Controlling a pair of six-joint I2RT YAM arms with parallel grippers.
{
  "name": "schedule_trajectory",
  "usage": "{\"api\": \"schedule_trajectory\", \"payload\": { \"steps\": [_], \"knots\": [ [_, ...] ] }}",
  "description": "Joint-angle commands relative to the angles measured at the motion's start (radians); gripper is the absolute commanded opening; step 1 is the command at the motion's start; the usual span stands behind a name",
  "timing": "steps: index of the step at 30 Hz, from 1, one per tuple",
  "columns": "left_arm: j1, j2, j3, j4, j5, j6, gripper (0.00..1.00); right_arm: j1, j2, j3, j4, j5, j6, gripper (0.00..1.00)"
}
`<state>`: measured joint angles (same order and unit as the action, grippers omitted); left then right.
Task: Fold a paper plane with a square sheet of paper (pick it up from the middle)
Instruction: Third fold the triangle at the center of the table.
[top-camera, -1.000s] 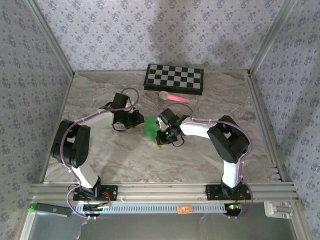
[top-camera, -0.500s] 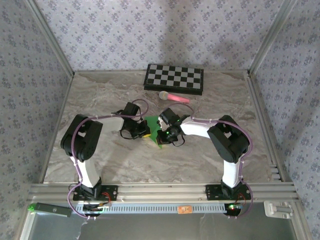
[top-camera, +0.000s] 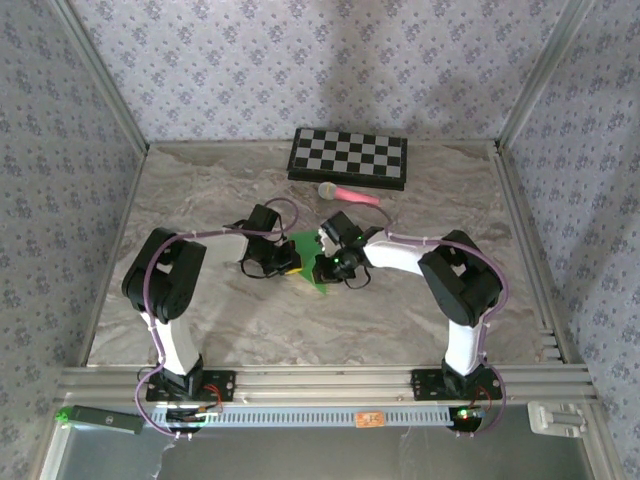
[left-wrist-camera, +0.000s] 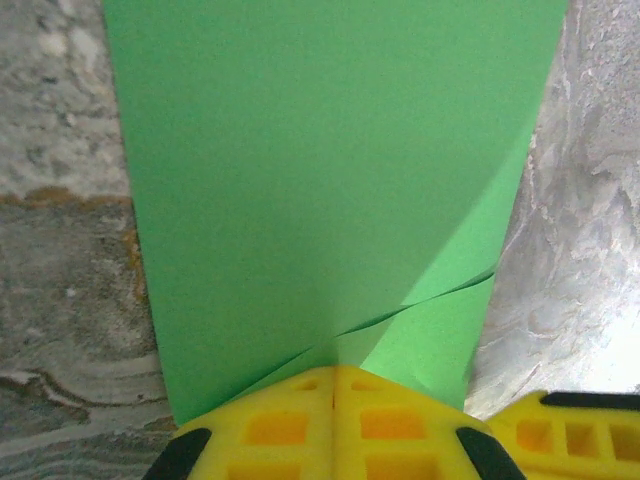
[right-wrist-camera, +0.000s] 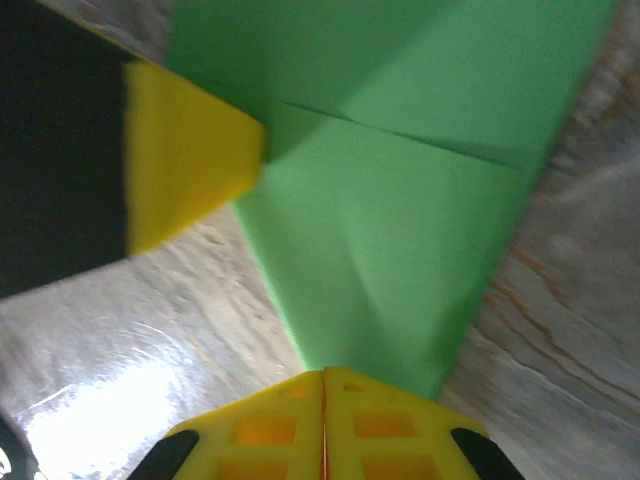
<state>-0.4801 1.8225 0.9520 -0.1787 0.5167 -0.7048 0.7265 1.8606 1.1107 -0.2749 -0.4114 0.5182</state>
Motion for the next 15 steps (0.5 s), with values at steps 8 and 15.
{"api": "schedule_trajectory", "payload": {
  "steps": [8, 15],
  "knots": [
    [-0.004, 0.066, -0.015, -0.043, -0.060, -0.010, 0.00, 0.023, 0.093, 0.108, 0.046, -0.029, 0.058, 0.05],
    [-0.003, 0.074, -0.020, -0.043, -0.061, -0.009, 0.00, 0.013, 0.113, 0.091, 0.056, -0.023, 0.052, 0.04]
  ]
}}
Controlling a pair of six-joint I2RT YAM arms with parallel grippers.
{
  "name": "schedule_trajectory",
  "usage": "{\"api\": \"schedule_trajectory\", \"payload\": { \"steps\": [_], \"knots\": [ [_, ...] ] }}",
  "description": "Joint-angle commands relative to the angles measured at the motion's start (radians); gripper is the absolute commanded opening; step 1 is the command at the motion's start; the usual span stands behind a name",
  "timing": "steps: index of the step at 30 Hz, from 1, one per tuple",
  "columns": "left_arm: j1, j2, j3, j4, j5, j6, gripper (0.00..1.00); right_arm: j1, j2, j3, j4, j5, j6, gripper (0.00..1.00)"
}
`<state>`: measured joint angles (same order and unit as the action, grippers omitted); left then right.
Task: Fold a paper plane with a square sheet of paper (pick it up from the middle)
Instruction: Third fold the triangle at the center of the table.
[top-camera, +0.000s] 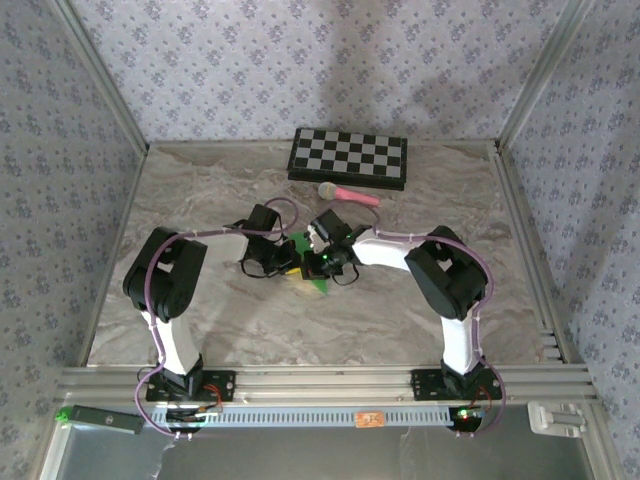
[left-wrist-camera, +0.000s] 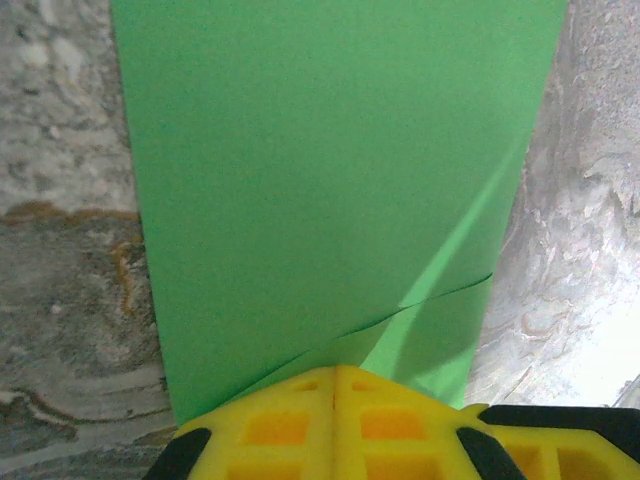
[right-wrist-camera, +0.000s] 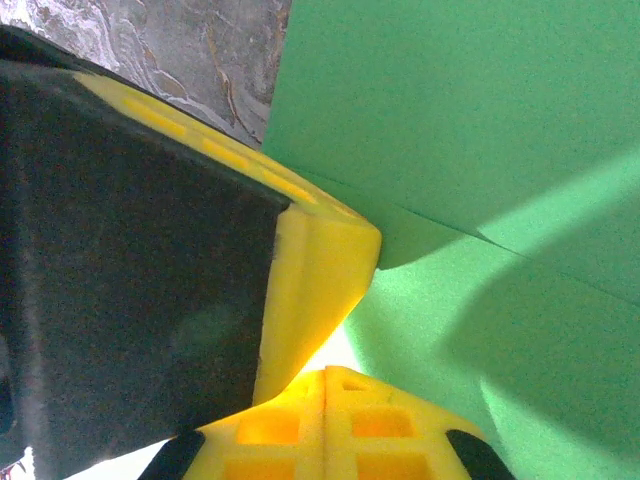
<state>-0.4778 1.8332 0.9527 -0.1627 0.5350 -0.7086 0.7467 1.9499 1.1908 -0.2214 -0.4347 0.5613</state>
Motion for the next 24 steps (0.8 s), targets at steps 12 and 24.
{"api": "schedule_trajectory", "payload": {
  "steps": [12, 24],
  "knots": [
    [0.003, 0.069, -0.024, -0.066, -0.090, 0.002, 0.00, -0.014, -0.026, -0.177, 0.018, -0.007, 0.002, 0.03],
    [0.013, 0.051, 0.014, -0.072, -0.036, 0.006, 0.00, -0.060, -0.268, -0.391, 0.002, -0.027, -0.023, 0.04]
  ]
}}
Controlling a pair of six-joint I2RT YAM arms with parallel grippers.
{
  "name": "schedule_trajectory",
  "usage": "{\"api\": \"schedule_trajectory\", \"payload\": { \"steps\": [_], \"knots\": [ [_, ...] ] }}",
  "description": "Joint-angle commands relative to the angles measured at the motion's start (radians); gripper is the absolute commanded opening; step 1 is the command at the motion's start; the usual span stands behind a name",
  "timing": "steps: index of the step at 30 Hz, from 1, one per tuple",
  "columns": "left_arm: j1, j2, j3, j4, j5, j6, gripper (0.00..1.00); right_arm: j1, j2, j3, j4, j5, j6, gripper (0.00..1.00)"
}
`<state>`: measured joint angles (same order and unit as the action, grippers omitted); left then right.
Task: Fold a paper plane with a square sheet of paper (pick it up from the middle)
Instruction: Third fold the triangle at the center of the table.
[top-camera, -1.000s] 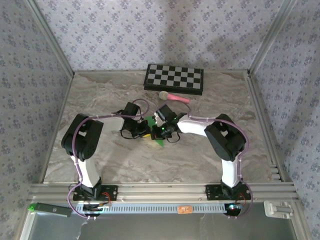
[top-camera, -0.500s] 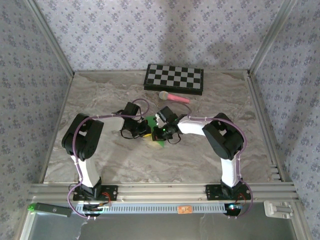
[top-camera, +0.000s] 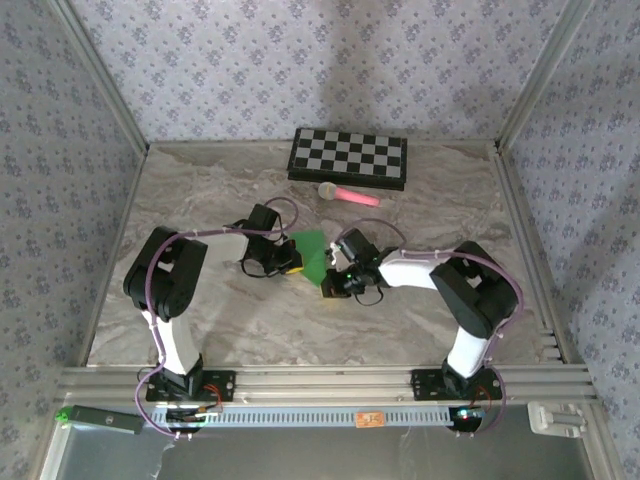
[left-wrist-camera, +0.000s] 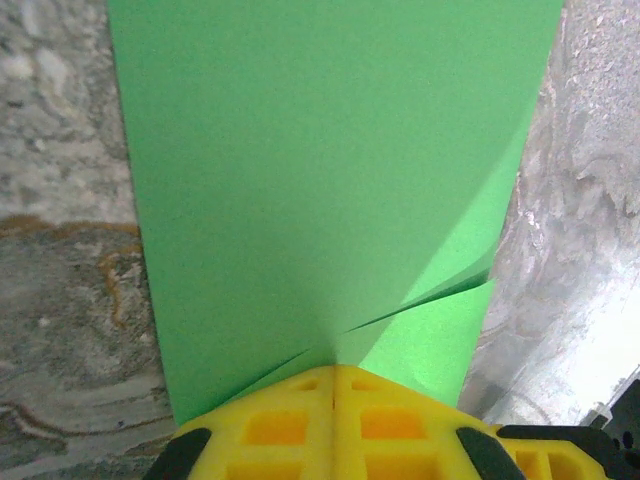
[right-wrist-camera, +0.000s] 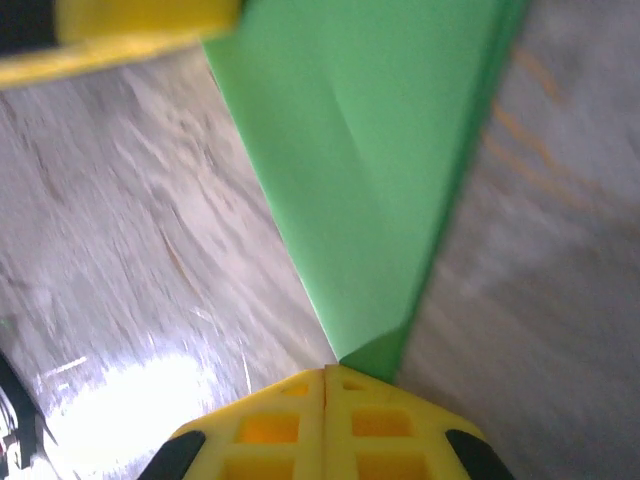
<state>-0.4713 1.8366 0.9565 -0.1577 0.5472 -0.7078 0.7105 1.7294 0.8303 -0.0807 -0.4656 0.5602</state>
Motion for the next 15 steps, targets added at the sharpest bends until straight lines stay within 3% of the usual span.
{"api": "schedule_trajectory", "payload": {
  "steps": [1, 4, 8, 15],
  "knots": [
    [0.007, 0.042, 0.026, -0.076, -0.030, -0.001, 0.00, -0.034, -0.066, -0.021, -0.143, 0.008, -0.028, 0.05],
    [0.005, -0.003, 0.086, -0.070, 0.013, -0.032, 0.03, -0.052, -0.128, 0.035, -0.155, 0.035, -0.052, 0.08],
    [0.009, -0.092, 0.128, -0.059, 0.011, -0.081, 0.17, -0.048, -0.156, 0.105, -0.145, 0.125, -0.047, 0.14],
    [0.085, -0.214, 0.019, -0.008, -0.024, -0.171, 0.43, 0.009, -0.056, 0.199, -0.097, 0.204, 0.003, 0.20]
  ]
}}
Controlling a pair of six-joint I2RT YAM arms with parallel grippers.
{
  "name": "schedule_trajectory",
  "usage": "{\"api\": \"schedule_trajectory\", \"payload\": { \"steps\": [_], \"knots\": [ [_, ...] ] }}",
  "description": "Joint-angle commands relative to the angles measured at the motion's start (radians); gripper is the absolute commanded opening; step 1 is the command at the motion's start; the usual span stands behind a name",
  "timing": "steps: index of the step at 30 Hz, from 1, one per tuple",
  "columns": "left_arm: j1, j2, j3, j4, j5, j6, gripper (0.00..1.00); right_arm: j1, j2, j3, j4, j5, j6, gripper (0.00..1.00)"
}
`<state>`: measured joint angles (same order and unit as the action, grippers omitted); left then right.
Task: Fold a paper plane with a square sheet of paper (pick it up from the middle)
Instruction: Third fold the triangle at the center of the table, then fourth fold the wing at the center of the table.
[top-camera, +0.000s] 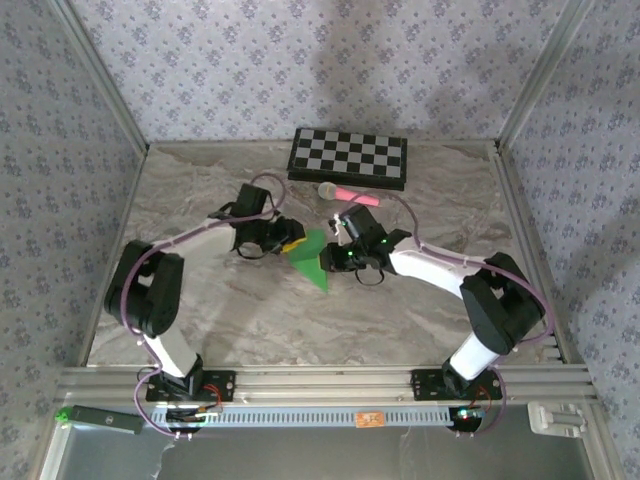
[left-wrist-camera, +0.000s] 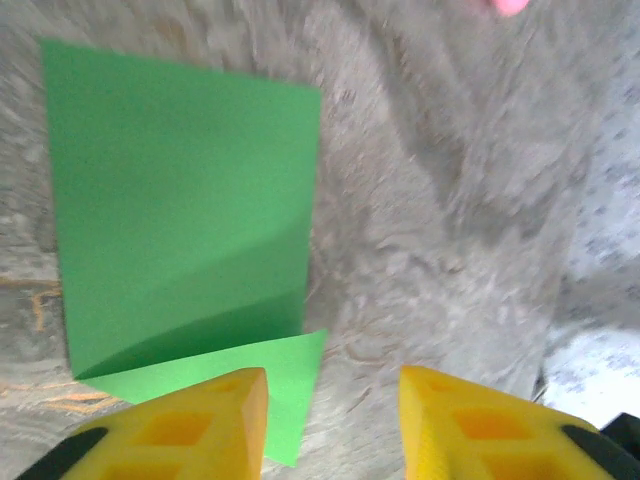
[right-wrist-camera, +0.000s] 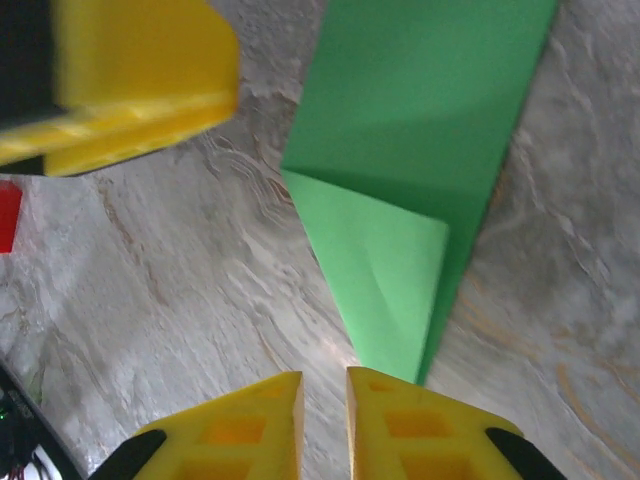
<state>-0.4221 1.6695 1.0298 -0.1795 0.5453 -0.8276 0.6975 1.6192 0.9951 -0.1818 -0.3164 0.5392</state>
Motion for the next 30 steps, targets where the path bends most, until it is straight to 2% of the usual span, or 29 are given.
{"api": "schedule_trajectory", "payload": {
  "steps": [1, 5, 13, 24, 30],
  "knots": [
    [0.049, -0.057, -0.074, 0.019, -0.020, -0.058, 0.44, 0.028, 0.077, 0.046, 0.008, 0.057, 0.036, 0.20],
    [0.081, -0.063, -0.145, 0.073, 0.031, -0.104, 0.49, 0.039, 0.168, 0.083, 0.018, 0.060, 0.080, 0.20],
    [0.080, 0.013, -0.172, 0.121, 0.102, -0.149, 0.50, 0.030, 0.247, 0.087, 0.003, 0.111, 0.139, 0.22],
    [0.060, 0.119, -0.113, 0.086, 0.147, -0.109, 0.42, -0.001, 0.260, 0.010, 0.056, 0.070, 0.187, 0.25],
    [0.055, 0.154, -0.089, 0.086, 0.148, -0.100, 0.33, -0.013, 0.261, -0.003, 0.058, 0.055, 0.187, 0.25]
  ]
}}
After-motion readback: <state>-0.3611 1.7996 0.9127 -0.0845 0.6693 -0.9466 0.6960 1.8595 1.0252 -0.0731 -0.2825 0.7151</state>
